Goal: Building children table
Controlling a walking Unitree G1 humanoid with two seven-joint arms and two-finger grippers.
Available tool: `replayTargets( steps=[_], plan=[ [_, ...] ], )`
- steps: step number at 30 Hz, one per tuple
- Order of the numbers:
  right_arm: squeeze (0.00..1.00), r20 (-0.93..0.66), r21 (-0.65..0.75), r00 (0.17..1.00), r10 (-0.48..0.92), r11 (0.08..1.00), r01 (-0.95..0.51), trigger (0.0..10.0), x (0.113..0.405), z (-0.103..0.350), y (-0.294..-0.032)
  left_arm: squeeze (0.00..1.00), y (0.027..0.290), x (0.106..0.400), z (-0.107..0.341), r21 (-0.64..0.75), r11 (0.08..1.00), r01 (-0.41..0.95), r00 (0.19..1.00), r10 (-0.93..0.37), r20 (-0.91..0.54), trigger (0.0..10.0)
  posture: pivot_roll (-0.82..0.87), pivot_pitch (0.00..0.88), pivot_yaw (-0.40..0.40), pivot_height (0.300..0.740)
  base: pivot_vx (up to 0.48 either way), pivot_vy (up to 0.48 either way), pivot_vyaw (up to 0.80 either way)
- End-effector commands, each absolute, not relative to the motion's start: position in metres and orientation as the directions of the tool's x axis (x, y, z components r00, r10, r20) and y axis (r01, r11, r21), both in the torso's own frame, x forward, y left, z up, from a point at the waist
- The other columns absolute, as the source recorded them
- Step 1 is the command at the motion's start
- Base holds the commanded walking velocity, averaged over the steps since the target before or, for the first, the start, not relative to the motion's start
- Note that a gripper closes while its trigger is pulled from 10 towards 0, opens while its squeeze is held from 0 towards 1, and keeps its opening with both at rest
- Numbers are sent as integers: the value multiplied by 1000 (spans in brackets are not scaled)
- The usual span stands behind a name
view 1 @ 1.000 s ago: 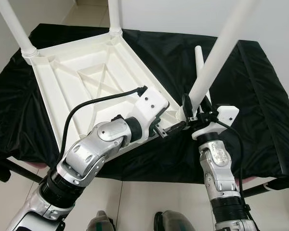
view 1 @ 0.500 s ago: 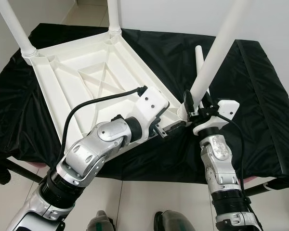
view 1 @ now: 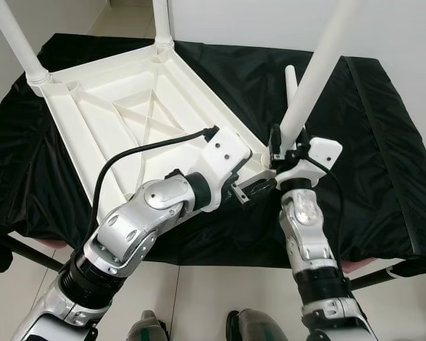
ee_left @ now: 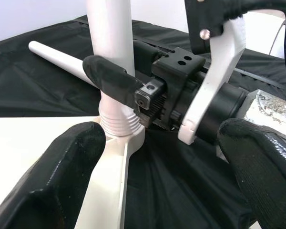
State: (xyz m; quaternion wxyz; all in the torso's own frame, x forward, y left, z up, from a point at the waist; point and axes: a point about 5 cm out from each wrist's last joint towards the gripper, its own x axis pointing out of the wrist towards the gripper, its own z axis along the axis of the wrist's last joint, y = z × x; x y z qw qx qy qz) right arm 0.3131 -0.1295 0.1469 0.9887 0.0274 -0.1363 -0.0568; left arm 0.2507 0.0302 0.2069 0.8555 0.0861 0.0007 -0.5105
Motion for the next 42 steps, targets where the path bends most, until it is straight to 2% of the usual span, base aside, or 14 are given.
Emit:
replayTargets(
  steps=[1, 6, 16, 17, 22, 31, 38, 42],
  plan=[
    [0, -87, 28, 978, -187, 981, 191, 10000, 302, 81, -136, 0, 31, 249, 207, 137, 436, 890, 450, -888, -98, 10000, -20, 113, 23, 740, 0, 0, 0],
    [0, -117, 51, 980, -161, 984, 168, 10000, 303, 77, -117, 0, 30, 248, 207, 135, 441, 887, 455, -885, -95, 10000, -18, 115, 15, 740, 0, 0, 0],
    [0, -97, 49, 980, -171, 983, 177, 10000, 303, 78, -123, 0, 30, 248, 207, 133, 446, 885, 459, -884, -92, 10000, -20, 114, 10, 740, 0, 0, 0],
    [1000, -65, 80, 990, -129, 988, 134, 10000, 303, 81, -123, 0, 30, 248, 207, 132, 447, 885, 460, -883, -90, 10000, -23, 110, 9, 740, 0, 0, 0],
    [1000, -13, 98, 997, -72, 992, 73, 10000, 303, 86, -124, 0, 30, 249, 207, 132, 448, 884, 461, -883, -87, 10000, -24, 109, 9, 740, 0, 0, 0],
    [1000, 40, 63, 999, -30, 998, 27, 10000, 315, 99, -149, 0, 28, 251, 207, 130, 448, 885, 460, -884, -82, 10000, -36, 93, -2, 740, 0, 0, 0],
    [1000, 59, 48, 998, 2, 999, -5, 10000, 318, 103, -153, 0, 27, 250, 207, 131, 446, 885, 458, -885, -81, 10000, -35, 88, -4, 740, 0, 0, 0],
    [1000, 94, 43, 993, 72, 996, -76, 10000, 322, 113, -158, 0, 26, 250, 206, 134, 441, 888, 453, -888, -83, 10000, -38, 75, -11, 740, 0, 0, 0]
  ],
)
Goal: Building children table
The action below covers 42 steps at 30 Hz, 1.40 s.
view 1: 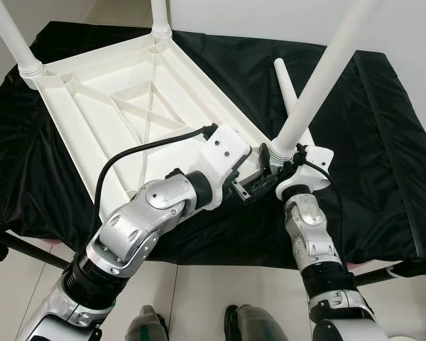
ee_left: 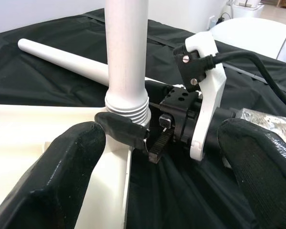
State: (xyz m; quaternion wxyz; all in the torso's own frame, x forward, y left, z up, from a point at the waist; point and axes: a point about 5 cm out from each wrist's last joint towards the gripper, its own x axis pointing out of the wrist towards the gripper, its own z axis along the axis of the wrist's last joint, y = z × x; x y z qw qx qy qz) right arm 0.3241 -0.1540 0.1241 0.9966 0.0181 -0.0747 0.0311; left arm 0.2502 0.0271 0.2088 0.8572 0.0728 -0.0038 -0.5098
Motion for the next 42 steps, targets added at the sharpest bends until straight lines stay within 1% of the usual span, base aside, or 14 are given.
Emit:
replayTargets(
  steps=[1, 6, 7, 8, 11, 14, 18, 20, 21, 27, 32, 42],
  plan=[
    [1000, 94, 43, 993, 72, 996, -76, 10000, 322, 113, -158, 0, 26, 250, 206, 134, 441, 888, 453, -888, -83, 10000, -38, 75, -11, 740, 0, 0, 0],
    [1000, 133, 39, 981, 141, 988, -147, 10000, 323, 125, -167, 0, 26, 249, 204, 136, 436, 890, 449, -889, -87, 10000, -39, 67, -16, 740, 0, 0, 0],
    [0, 137, 32, 976, 168, 984, -174, 10000, 324, 128, -169, 0, 26, 249, 204, 135, 433, 891, 446, -891, -89, 10000, -41, 62, -18, 740, 0, 0, 0],
    [0, 146, 25, 969, 199, 978, -205, 10000, 324, 132, -172, 0, 25, 248, 202, 131, 428, 894, 441, -893, -92, 10000, -42, 59, -18, 740, 0, 0, 0],
    [0, 152, 8, 962, 228, 973, -231, 10000, 324, 135, -174, 0, 25, 248, 201, 129, 424, 897, 437, -894, -96, 10000, -44, 55, -19, 740, 0, 0, 0],
    [0, 154, -7, 937, 313, 949, -316, 10000, 327, 143, -179, 0, 25, 247, 195, 125, 408, 904, 422, -899, -115, 10000, -48, 53, -18, 740, 0, 0, 0],
    [0, 160, -27, 919, 362, 932, -362, 10000, 328, 149, -181, 0, 26, 248, 193, 129, 404, 906, 419, -900, -124, 10000, -50, 55, -18, 740, 0, 0, 0],
    [0, 160, -27, 919, 362, 932, -362, 10000, 328, 149, -181, 0, 26, 248, 193, 129, 404, 906, 419, -900, -124, 10000, -50, 55, -18, 740, 0, 0, 0],
    [0, 160, -44, 905, 394, 919, -392, 10000, 330, 155, -185, 0, 27, 249, 194, 134, 404, 905, 420, -899, -126, 10000, -51, 60, -21, 740, 0, 0, 0],
    [0, 164, -61, 895, 414, 910, -410, 10000, 338, 163, -189, 0, 28, 251, 195, 142, 403, 904, 421, -899, -123, 10000, -51, 62, -23, 740, 0, 0, 0],
    [0, 155, -81, 895, 417, 909, -410, 10000, 352, 168, -191, 0, 24, 251, 194, 139, 398, 907, 414, -902, -121, 10000, -51, 62, -19, 740, 0, 0, 0],
    [0, 118, -77, 897, 427, 904, -420, 10000, 361, 163, -187, 0, 23, 249, 194, 133, 394, 910, 409, -905, -117, 10000, -41, 66, -14, 740, 0, 0, 0]
  ],
)
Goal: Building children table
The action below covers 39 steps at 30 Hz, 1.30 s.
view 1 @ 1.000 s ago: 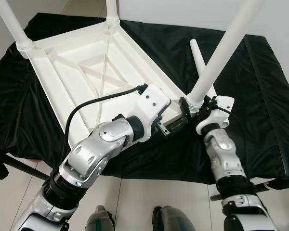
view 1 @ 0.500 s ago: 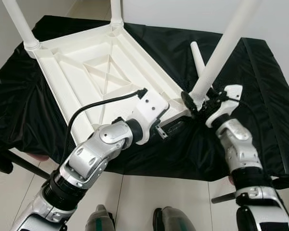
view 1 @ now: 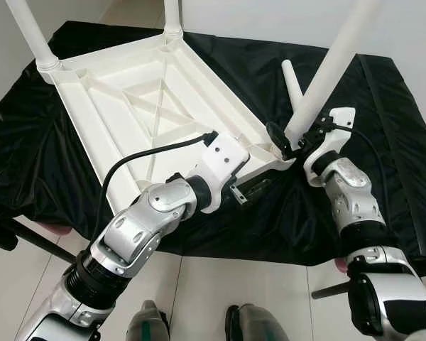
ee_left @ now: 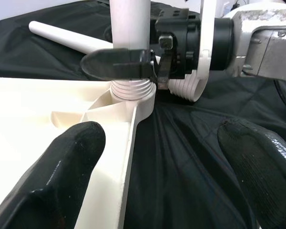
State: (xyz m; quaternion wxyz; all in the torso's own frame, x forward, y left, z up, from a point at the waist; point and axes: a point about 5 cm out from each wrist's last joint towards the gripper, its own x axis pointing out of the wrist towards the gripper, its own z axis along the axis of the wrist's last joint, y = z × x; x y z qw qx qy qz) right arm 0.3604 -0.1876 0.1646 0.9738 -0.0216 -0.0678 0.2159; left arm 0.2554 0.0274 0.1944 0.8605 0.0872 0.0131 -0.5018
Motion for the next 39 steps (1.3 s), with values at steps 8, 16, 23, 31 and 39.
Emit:
replayTargets(
  steps=[8, 16, 23, 31, 39],
  plan=[
    [0, 90, -89, 888, 452, 891, -444, 4902, 366, 158, -180, 0, 23, 248, 195, 131, 394, 910, 409, -905, -114, 10000, -33, 70, -10, 740, 0, 0, 0],
    [0, 112, -93, 879, 464, 885, -456, 0, 370, 161, -181, 0, 24, 247, 194, 129, 397, 909, 411, -904, -120, 10000, -30, 72, -14, 740, 0, 0, 0],
    [0, 130, -66, 884, 449, 894, -444, 0, 365, 157, -177, 0, 25, 247, 194, 128, 401, 907, 416, -902, -117, 10000, -35, 72, -25, 740, 0, 0, 0],
    [0, 137, 22, 946, 292, 954, -298, 0, 341, 137, -156, 0, 25, 248, 194, 126, 406, 905, 419, -901, -109, 10000, -46, 72, -27, 740, 0, 0, 0],
    [0, 95, 64, 992, 79, 994, -85, 0, 334, 135, -147, 0, 24, 246, 194, 123, 396, 910, 409, -906, -109, 10000, -48, 68, -26, 740, 0, 0, 0]
  ],
)
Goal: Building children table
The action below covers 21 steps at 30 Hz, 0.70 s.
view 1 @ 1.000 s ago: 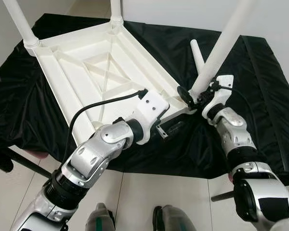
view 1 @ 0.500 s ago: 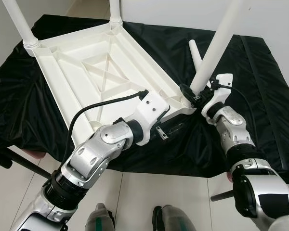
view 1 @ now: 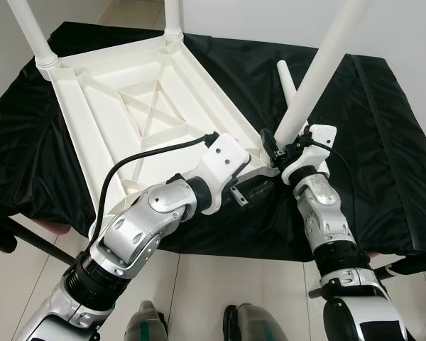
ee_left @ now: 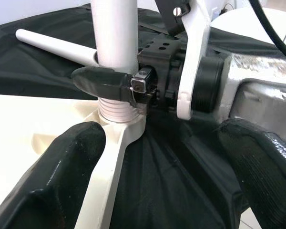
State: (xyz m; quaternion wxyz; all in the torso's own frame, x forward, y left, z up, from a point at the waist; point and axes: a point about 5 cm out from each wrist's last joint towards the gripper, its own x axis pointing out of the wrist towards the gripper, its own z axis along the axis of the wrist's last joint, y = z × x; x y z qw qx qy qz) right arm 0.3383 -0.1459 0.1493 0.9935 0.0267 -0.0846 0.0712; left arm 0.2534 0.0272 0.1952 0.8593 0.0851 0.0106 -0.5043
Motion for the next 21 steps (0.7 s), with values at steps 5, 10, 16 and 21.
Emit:
replayTargets(
  steps=[5, 10, 16, 21],
  plan=[
    [0, 67, 51, 996, -65, 997, 62, 0, 327, 133, -143, 0, 24, 246, 194, 123, 395, 910, 408, -906, -108, 10000, -44, 61, -30, 740, 0, 0, 0],
    [0, 18, 47, 989, -145, 988, 144, 0, 317, 127, -131, 0, 23, 245, 194, 127, 397, 909, 410, -906, -108, 10000, -33, 49, -38, 740, 0, 0, 0],
    [0, 16, 55, 995, -101, 994, 100, 0, 314, 127, -121, 0, 25, 245, 193, 128, 402, 907, 415, -903, -108, 10000, -34, 41, -40, 740, 0, 0, 0],
    [0, 24, 53, 998, -65, 997, 64, 10000, 313, 131, -119, 0, 25, 246, 193, 129, 405, 905, 419, -902, -107, 10000, -36, 36, -39, 740, 0, 0, 0]
  ],
)
